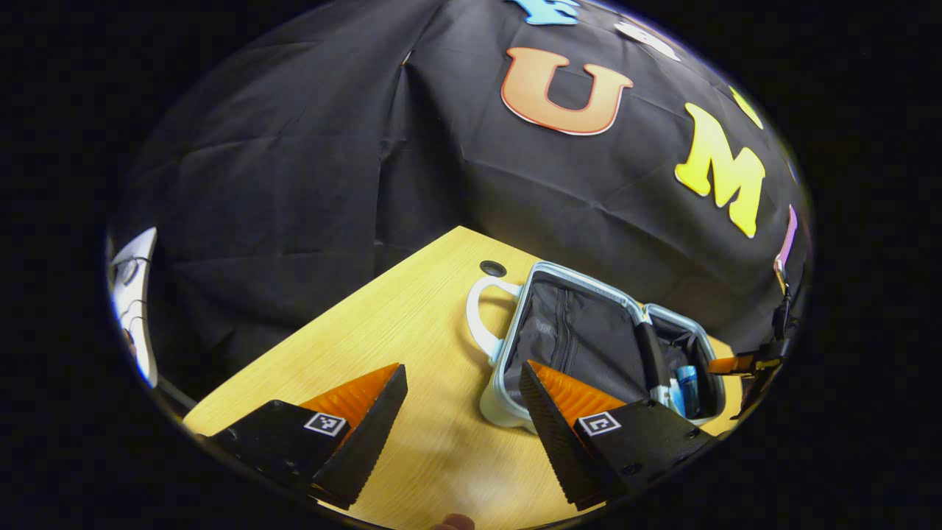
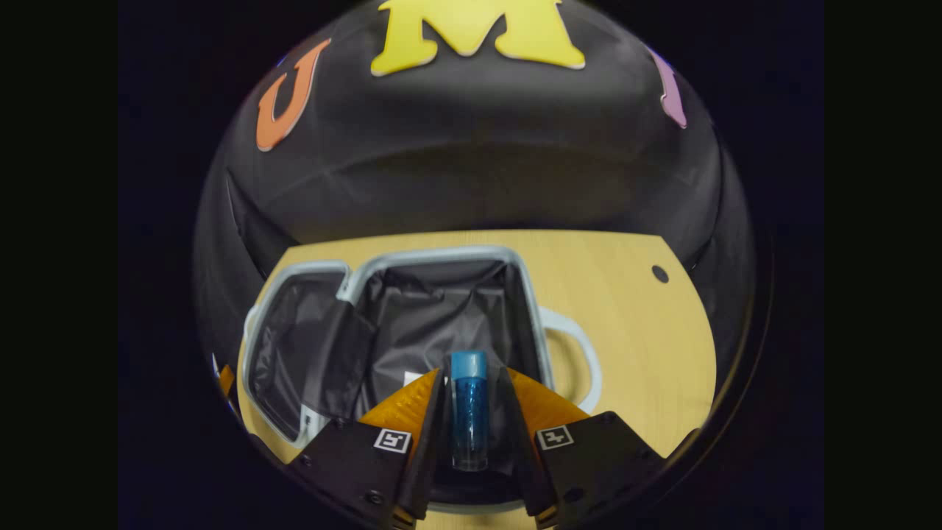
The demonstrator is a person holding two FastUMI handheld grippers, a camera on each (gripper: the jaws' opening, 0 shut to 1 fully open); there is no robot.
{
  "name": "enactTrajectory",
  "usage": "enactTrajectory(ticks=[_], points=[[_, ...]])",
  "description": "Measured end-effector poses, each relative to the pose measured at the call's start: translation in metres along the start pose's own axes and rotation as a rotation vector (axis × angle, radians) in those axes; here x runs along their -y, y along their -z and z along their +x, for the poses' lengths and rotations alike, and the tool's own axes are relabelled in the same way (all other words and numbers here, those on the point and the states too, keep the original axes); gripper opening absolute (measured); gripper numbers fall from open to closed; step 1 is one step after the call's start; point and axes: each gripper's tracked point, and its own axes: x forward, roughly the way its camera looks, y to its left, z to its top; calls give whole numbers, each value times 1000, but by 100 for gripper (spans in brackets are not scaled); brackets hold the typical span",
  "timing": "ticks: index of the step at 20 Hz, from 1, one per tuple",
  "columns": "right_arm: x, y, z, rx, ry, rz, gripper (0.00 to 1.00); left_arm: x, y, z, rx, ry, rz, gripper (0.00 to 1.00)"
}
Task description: First open the suitcase, pack the skin care products into it, and then close the suitcase.
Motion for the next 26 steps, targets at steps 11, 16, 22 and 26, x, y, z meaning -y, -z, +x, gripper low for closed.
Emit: enactTrajectory(ticks=[11,16,22,26], points=[[98,-102,-179,317,78,-23,73,3,12,103,-129,193,-415,97],[113,-97,-221,347,113,-46,74,7,7,122,-137,231,-404,91],[107,-89,-236,367,95,-63,74,18,10,124,-171,287,-477,34],[113,-87,-244,373,102,-78,74,21,5,126,-155,289,-439,15]])
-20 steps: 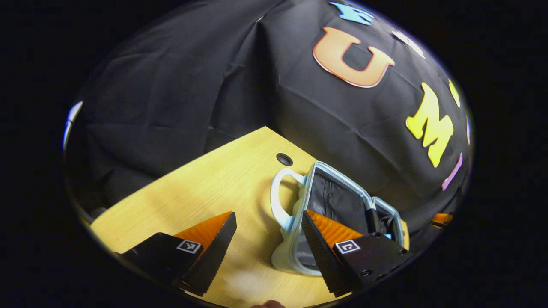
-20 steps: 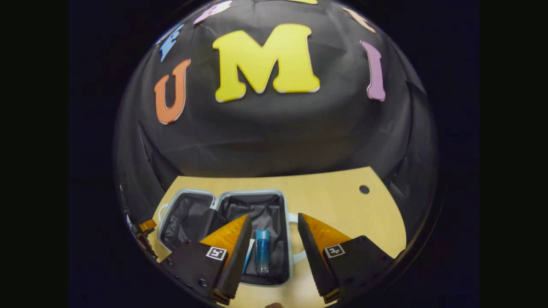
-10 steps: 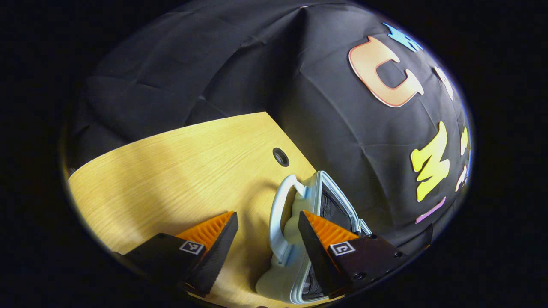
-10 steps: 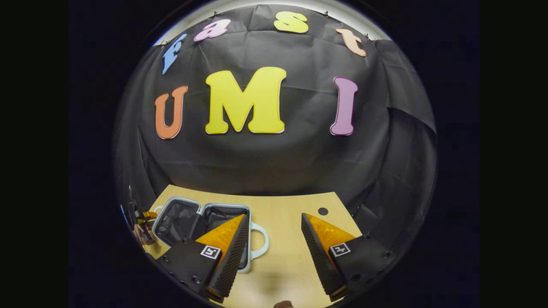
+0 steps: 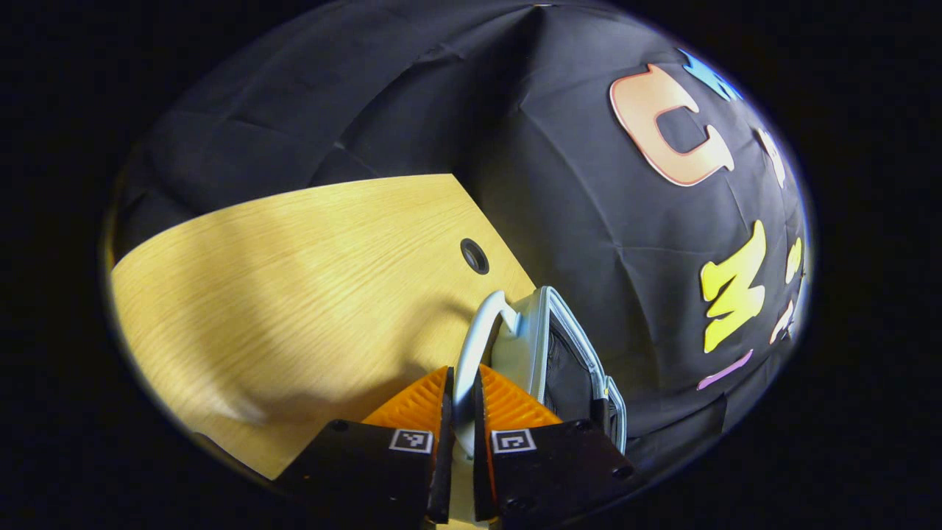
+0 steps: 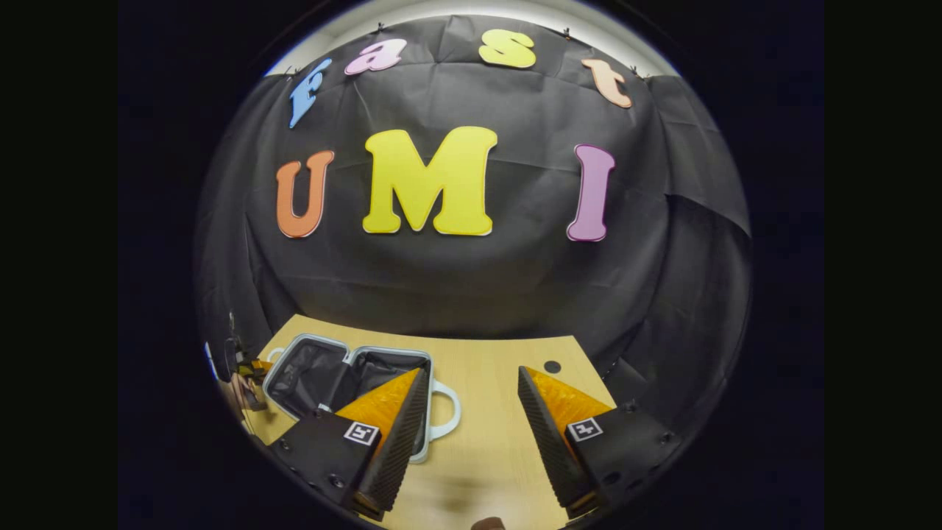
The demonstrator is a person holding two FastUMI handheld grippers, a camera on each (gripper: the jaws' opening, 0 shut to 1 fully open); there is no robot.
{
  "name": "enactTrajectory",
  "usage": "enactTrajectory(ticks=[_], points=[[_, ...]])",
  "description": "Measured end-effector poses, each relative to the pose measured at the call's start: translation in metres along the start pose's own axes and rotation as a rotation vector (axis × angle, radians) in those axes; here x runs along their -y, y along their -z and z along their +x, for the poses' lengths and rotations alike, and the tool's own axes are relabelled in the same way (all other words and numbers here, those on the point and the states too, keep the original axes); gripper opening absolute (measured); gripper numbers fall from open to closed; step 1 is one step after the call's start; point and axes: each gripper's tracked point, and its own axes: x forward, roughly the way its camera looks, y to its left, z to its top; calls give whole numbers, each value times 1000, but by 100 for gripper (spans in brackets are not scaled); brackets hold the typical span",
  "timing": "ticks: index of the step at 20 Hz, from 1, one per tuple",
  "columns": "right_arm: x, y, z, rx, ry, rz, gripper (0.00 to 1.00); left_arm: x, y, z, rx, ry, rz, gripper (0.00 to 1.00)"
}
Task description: First open the suitcase, pack the skin care products into it, and then close the suitcase.
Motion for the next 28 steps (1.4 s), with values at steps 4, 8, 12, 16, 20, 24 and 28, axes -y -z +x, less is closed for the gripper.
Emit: enactTrajectory(ticks=[4,8,12,16,20,24,28], points=[[5,-2,-5,15,0,-11,74,2,0,-5,-3,-33,31,3],[8,-4,-7,17,-3,-11,74,20,-13,-20,25,-31,62,3],[15,-15,-11,47,-9,11,75,70,-33,-45,74,-12,168,3],[25,-29,-20,78,-26,33,75,142,-46,-73,118,-4,283,3],[41,-42,-26,128,-57,24,74,224,-27,-91,155,-17,472,3],[65,-51,-33,171,-72,-5,74,283,2,-97,194,-55,614,3],[95,-52,-39,192,-85,-5,72,330,40,-97,224,-100,766,3]])
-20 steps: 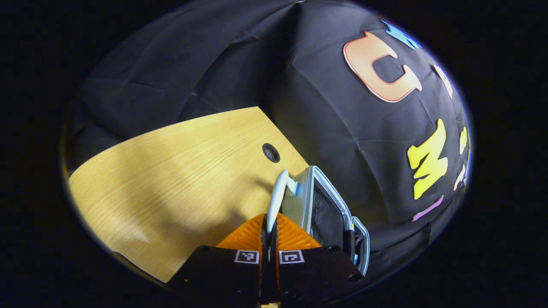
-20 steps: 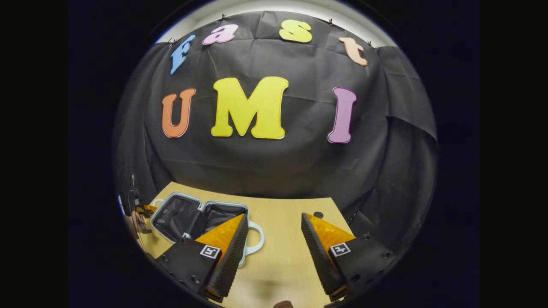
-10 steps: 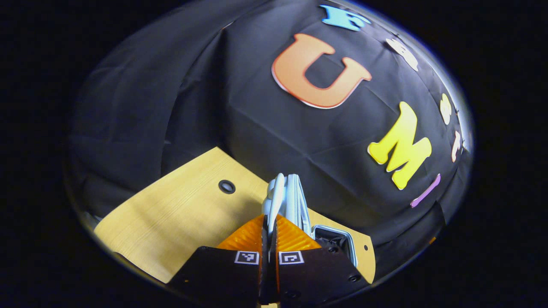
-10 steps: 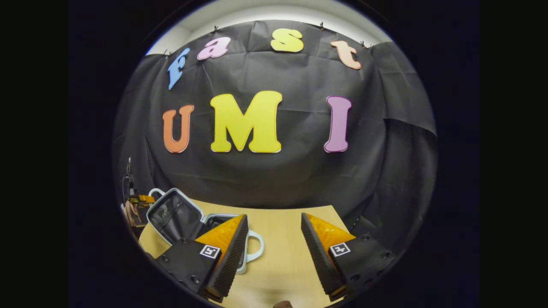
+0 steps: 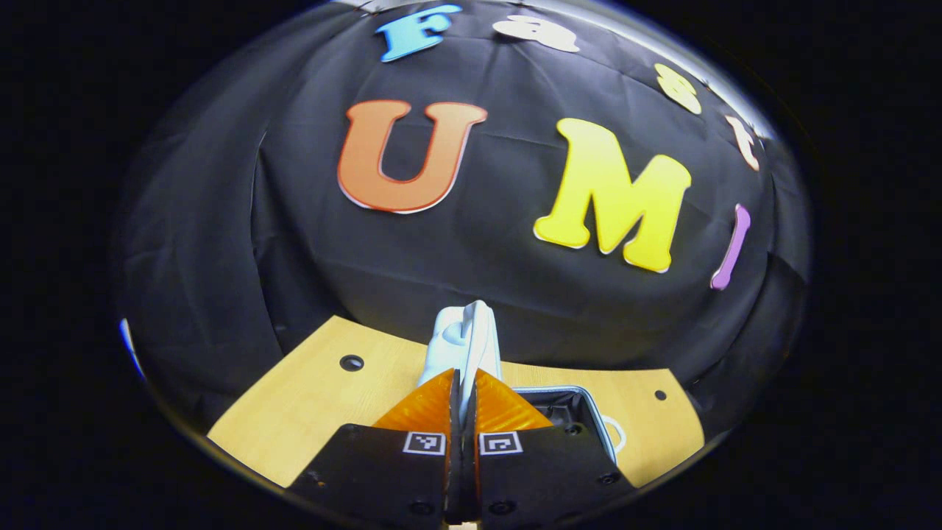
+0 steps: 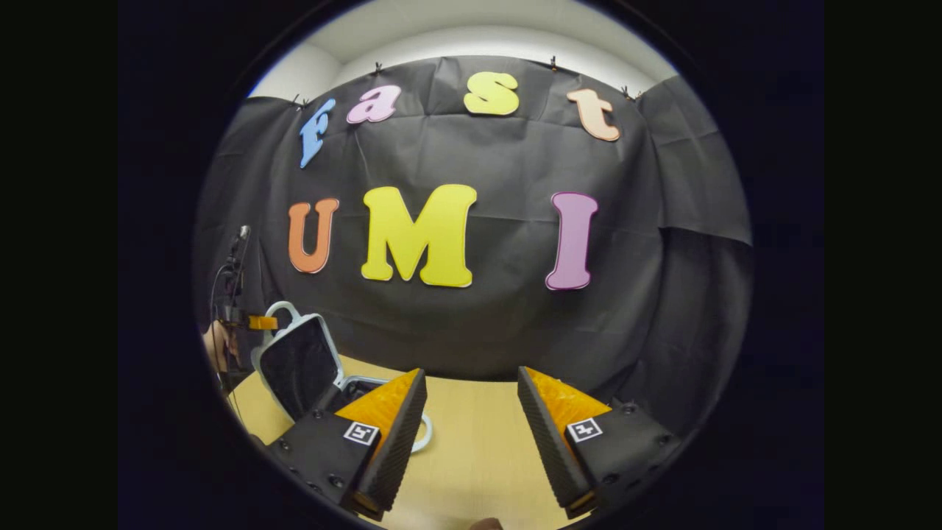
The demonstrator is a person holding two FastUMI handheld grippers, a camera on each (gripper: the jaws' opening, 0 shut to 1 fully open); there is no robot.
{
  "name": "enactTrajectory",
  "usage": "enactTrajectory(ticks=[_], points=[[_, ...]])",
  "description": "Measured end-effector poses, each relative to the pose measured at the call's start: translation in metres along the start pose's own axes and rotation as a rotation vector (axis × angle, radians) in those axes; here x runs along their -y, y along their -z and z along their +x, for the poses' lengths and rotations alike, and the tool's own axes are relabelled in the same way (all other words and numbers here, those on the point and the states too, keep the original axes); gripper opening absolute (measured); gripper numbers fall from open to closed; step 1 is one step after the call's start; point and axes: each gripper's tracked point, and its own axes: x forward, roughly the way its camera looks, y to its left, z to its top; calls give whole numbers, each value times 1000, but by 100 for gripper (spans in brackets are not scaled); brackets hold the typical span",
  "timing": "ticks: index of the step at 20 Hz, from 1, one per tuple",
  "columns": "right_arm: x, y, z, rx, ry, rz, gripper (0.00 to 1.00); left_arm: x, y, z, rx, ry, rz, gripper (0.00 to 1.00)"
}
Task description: First open the suitcase, pack the skin care products into it, and then close the suitcase.
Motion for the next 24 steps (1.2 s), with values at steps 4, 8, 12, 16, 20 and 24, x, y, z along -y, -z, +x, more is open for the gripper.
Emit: enactTrajectory(ticks=[4,8,12,16,20,24], points=[[32,3,-6,6,0,23,75,70,6,1,2,16,120,3],[59,14,-12,-5,-6,27,74,131,25,10,-8,27,149,3],[81,25,-11,-19,-9,28,74,179,53,18,-10,-5,280,3],[104,46,-11,-49,-8,28,72,229,119,32,-90,44,312,3],[119,60,-13,-63,-6,33,74,246,146,50,-126,25,372,3],[130,83,-12,-111,-10,44,73,252,181,64,-176,20,413,3]])
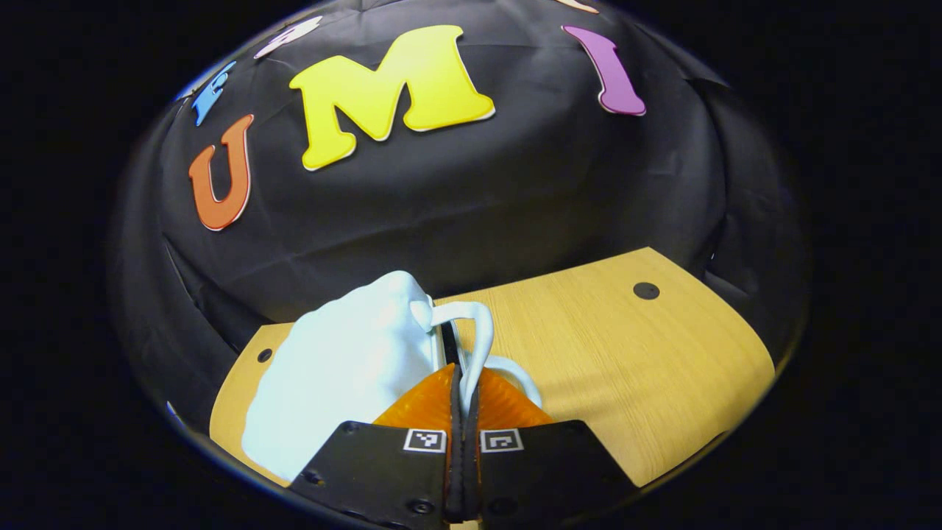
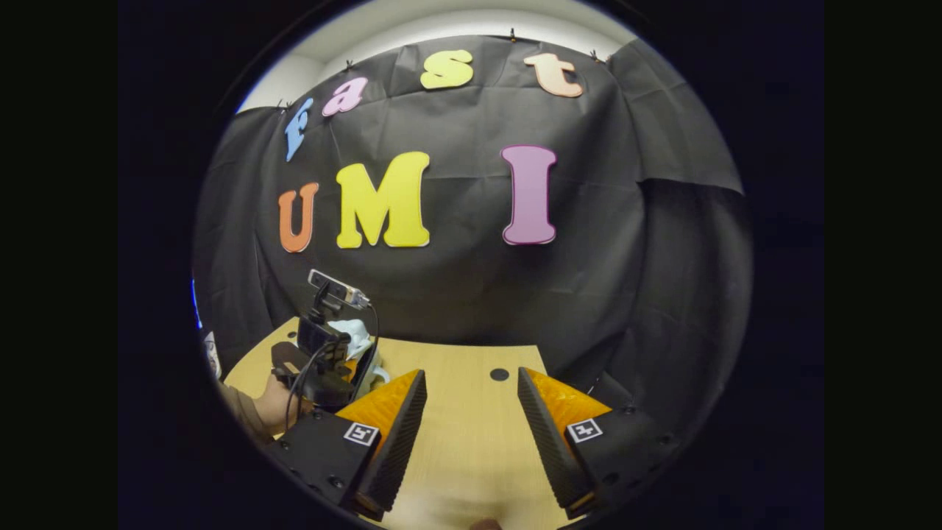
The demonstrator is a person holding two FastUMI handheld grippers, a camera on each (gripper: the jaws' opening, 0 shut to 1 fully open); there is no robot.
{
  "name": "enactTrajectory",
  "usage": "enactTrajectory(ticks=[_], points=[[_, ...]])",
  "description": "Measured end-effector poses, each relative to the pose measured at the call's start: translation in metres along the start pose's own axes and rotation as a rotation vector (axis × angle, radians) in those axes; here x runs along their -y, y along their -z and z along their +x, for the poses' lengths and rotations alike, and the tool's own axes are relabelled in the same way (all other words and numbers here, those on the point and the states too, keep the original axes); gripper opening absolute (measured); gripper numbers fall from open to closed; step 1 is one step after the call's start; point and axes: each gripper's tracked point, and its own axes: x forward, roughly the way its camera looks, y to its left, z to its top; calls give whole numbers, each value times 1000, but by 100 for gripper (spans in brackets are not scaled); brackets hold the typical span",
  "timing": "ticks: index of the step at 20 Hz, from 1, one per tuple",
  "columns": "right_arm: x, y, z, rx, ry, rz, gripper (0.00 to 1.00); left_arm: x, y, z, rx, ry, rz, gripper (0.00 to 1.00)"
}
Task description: First open the suitcase, pack the skin care products into it, and then close the suitcase.
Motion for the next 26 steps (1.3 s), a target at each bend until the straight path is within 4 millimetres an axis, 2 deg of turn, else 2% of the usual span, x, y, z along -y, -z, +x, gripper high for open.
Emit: enactTrajectory(ticks=[4,8,12,15,16,17,18,19,22,24,26], points=[[12,13,-2,-21,7,12,74,16,25,8,-50,7,36,3],[19,18,-4,-29,19,17,74,26,32,13,-61,11,72,3],[20,13,-6,-20,32,18,74,36,35,16,-78,21,129,7],[15,0,-10,4,36,9,74,47,22,7,-39,69,92,43],[12,-5,-10,13,37,7,73,46,13,4,-7,69,93,48],[9,-10,-11,21,41,4,72,44,3,-2,16,68,87,63],[6,-16,-11,32,42,3,74,42,-6,-9,38,75,74,70],[1,-23,-13,44,44,1,72,41,-16,-18,61,83,60,85],[-10,-43,-16,84,56,-2,74,22,-53,-66,155,77,-16,97],[-21,-55,-17,111,62,-1,74,-2,-76,-109,234,48,-59,99],[-38,-66,-20,135,60,-2,74,-28,-91,-142,297,19,-69,99]])
